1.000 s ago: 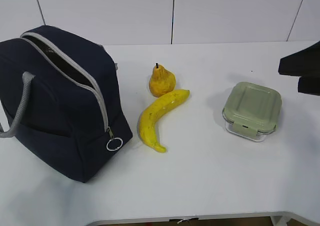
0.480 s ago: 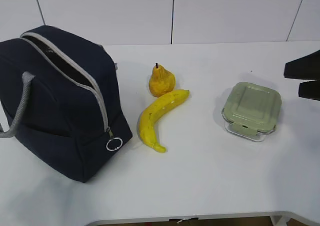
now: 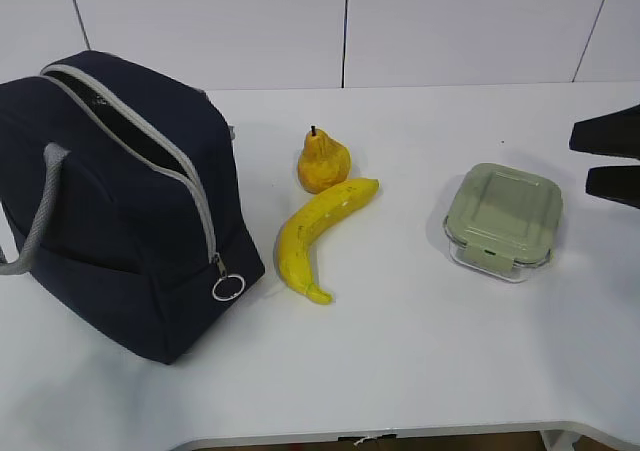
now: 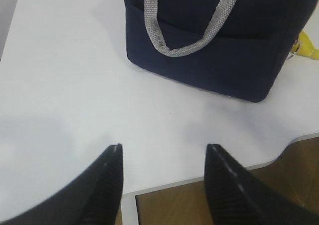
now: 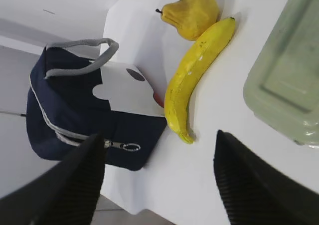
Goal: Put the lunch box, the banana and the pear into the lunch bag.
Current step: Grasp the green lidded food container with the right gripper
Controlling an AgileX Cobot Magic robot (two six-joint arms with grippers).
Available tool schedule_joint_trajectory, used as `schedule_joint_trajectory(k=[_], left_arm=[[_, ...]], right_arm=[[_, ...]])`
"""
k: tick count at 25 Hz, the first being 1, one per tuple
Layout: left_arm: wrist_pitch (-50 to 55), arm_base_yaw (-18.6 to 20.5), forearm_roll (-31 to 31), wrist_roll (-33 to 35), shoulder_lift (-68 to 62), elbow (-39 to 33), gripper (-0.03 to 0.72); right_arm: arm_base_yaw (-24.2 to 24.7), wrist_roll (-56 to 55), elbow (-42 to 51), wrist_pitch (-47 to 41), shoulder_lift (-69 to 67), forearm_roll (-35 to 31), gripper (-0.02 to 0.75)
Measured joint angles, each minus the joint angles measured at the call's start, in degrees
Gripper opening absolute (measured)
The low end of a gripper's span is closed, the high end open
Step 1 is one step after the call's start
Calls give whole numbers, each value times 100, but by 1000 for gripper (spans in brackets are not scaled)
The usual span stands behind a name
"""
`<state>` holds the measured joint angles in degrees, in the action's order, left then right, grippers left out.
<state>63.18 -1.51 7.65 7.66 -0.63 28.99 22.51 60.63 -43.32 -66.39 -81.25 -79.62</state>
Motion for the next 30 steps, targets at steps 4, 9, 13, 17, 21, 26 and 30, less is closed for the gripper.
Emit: schedule_joint_trajectory(k=[4, 9, 13, 17, 21, 26, 30], left_arm=[[0, 0, 0, 0, 0, 0, 386], [0, 0, 0, 0, 0, 0, 386], [0, 0, 0, 0, 0, 0, 386], [0, 0, 0, 0, 0, 0, 386], [0, 0, 0, 0, 0, 0, 386], [0, 0, 0, 0, 0, 0, 386], [0, 0, 0, 0, 0, 0, 386]], right_arm=[[345, 528, 463, -12, -230, -464, 553], [569, 1124, 753, -12, -638, -790, 552], [594, 1455, 768, -21, -1079, -1076, 552], [594, 1692, 768, -21, -1430, -1174, 552], [594, 1882, 768, -11, -1683, -1316, 552], [594, 1951, 768, 0, -1838, -1549, 597], [594, 2064, 676, 10, -1960, -1573, 616]])
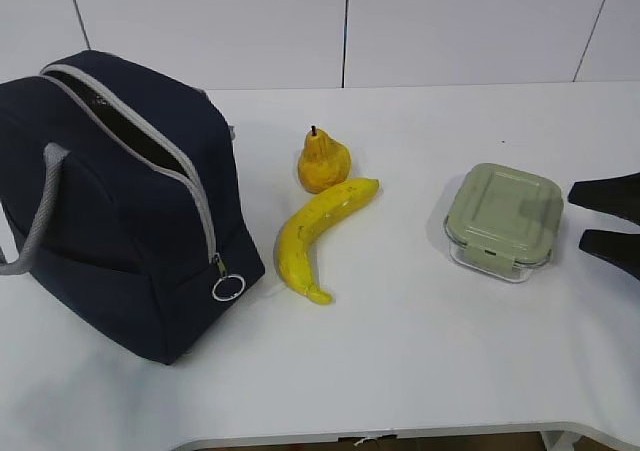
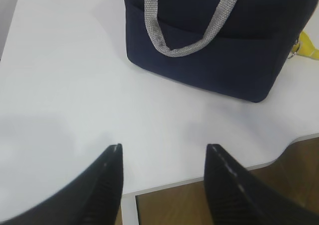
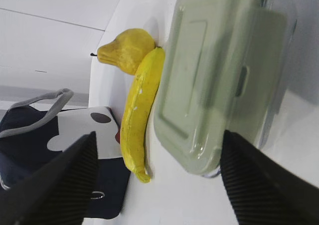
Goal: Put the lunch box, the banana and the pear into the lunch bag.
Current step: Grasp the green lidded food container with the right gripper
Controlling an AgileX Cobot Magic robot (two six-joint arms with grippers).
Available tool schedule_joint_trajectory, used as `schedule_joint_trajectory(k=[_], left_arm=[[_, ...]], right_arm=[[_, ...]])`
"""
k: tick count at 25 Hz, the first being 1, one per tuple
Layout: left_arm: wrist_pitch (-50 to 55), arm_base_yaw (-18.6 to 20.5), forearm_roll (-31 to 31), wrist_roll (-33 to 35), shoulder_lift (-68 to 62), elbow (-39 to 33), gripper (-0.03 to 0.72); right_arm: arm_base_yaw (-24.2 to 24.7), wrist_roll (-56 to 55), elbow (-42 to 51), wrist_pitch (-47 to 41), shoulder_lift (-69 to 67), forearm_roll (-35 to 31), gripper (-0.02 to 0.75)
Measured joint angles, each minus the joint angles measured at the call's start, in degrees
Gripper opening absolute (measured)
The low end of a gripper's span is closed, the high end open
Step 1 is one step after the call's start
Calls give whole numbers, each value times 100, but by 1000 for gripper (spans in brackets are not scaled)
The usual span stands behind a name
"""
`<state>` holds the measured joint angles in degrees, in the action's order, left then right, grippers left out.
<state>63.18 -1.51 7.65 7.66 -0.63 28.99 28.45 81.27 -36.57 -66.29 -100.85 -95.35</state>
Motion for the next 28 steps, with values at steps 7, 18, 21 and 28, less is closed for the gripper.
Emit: schedule_joint_trajectory(k=[7, 18, 21, 28], left_arm=[[0, 0, 0, 0, 0, 0, 386], [0, 0, 0, 0, 0, 0, 386], [0, 0, 0, 0, 0, 0, 386], [0, 0, 0, 0, 0, 0, 386]], right_arm=[[0, 48, -374, 2, -482, -12, 619], [0, 189, -857, 11, -1140, -39, 619], [0, 198, -938, 11, -1257, -53, 620], [0, 240, -1082, 11, -1458, -41, 619]])
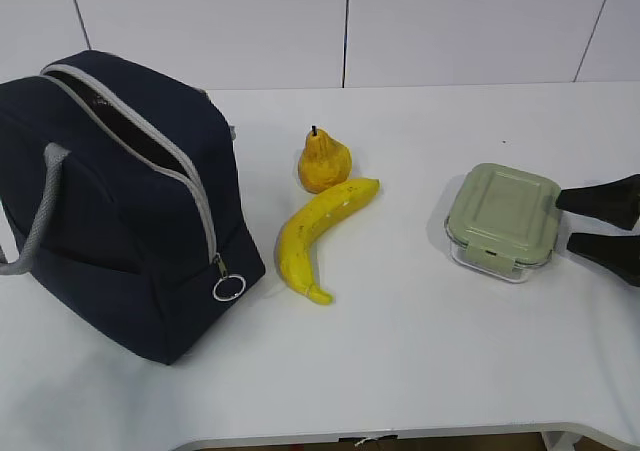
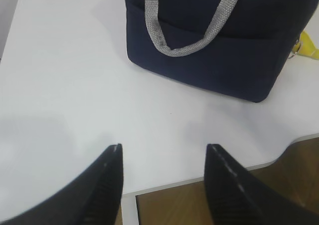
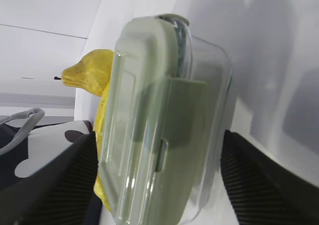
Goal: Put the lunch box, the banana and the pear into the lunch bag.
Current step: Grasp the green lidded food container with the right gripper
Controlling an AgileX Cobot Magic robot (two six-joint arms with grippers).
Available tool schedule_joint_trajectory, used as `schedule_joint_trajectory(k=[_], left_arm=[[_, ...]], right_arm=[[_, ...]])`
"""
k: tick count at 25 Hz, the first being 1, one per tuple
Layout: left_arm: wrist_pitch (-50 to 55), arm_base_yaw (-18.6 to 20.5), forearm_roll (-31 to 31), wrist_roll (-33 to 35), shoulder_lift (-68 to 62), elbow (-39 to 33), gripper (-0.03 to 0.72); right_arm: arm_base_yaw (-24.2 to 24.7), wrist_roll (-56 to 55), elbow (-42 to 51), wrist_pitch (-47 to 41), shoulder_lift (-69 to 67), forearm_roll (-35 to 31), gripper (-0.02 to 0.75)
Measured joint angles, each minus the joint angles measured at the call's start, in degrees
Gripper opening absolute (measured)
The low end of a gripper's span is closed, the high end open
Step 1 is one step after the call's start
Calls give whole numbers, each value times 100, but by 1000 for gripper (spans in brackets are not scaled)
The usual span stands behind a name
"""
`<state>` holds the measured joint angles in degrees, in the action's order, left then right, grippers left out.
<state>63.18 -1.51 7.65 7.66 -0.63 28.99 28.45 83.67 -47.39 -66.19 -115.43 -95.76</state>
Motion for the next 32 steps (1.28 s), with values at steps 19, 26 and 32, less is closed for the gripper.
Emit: schedule_joint_trajectory(k=[19, 26, 32], left_arm=[[0, 0, 0, 0, 0, 0, 386], [0, 0, 0, 0, 0, 0, 385], [0, 0, 0, 0, 0, 0, 384]], right_arm=[[-231, 107, -47, 0, -34, -40, 620], [-231, 118, -157, 0, -334, -111, 619], [-311, 127, -208, -67, -418, -214, 619]])
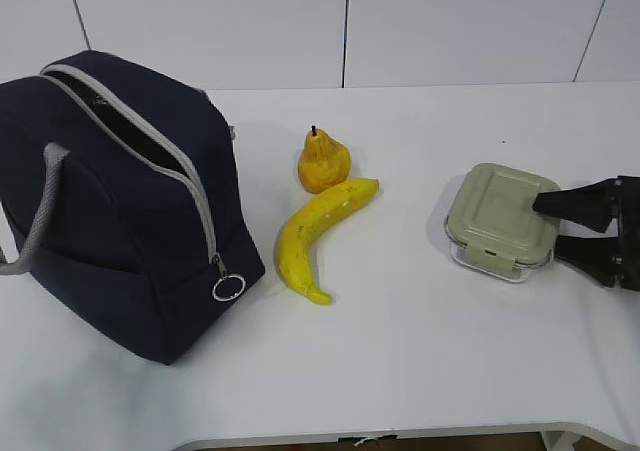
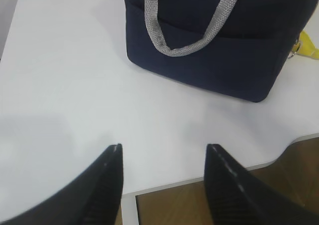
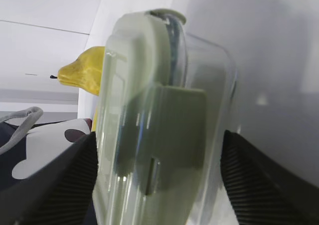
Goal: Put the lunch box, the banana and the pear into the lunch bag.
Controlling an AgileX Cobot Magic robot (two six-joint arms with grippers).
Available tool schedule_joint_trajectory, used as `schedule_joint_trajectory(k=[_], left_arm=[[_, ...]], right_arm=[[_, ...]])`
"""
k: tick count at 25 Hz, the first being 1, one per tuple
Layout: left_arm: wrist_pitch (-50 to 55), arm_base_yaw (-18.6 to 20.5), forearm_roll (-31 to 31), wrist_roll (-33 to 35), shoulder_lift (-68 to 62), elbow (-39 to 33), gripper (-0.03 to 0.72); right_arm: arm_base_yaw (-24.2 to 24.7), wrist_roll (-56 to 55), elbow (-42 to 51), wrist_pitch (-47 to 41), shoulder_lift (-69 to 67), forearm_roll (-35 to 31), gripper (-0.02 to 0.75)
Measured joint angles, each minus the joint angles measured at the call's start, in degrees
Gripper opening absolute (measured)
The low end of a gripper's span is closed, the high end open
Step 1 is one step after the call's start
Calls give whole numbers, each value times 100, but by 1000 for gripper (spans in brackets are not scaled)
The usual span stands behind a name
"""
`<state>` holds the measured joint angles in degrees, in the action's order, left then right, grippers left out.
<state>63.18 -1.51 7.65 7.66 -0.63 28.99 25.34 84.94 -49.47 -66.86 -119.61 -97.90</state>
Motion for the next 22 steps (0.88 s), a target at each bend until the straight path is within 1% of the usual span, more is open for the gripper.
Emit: schedule_joint_trajectory(k=[5, 11, 16, 22], left_arm=[[0, 0, 0, 0, 0, 0, 384], [0, 0, 0, 0, 0, 0, 384], [0, 0, 0, 0, 0, 0, 383], [0, 0, 0, 0, 0, 0, 382]], right_arm=[[-226, 0, 0, 0, -13, -24, 611], [-277, 0, 0, 0, -13, -37, 603], [-277, 2, 0, -3, -13, -37, 564], [-277, 12, 0, -12, -16, -46, 491]])
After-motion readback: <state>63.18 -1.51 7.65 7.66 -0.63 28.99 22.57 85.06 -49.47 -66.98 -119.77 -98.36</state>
